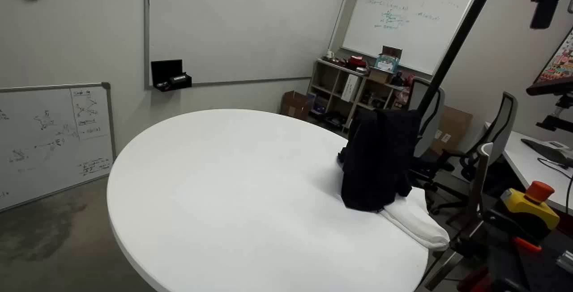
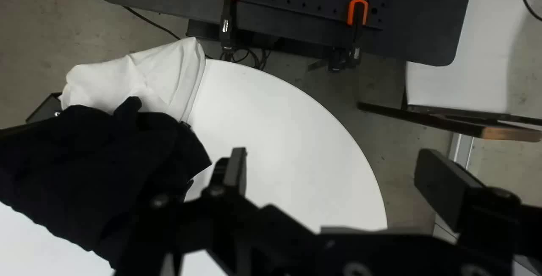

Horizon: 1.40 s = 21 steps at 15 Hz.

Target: Remove the black t-shirt from the black stand

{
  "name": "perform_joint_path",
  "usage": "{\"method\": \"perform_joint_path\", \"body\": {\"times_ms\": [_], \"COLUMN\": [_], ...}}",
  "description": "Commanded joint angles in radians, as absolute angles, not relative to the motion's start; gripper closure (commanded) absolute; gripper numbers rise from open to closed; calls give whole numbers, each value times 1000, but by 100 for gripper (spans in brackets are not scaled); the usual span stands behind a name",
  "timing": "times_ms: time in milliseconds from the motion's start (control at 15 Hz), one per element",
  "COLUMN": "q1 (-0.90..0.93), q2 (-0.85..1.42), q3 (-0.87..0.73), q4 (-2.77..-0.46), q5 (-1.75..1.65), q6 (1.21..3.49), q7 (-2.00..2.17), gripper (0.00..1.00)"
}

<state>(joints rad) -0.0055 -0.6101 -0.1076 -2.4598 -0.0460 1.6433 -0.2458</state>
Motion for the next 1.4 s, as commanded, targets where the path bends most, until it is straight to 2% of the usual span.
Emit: {"method": "perform_joint_path", "body": {"times_ms": [0, 867, 1333], "q1": [-7, -16, -91], "q2": [-610, -592, -426], "q3": [-106, -108, -186], "q4": [-2458, -2441, -2294], "q5": [-45, -43, -18], "q6": [1642, 1651, 1861], "q7": [-246, -222, -177], "gripper": [0, 0, 0]}}
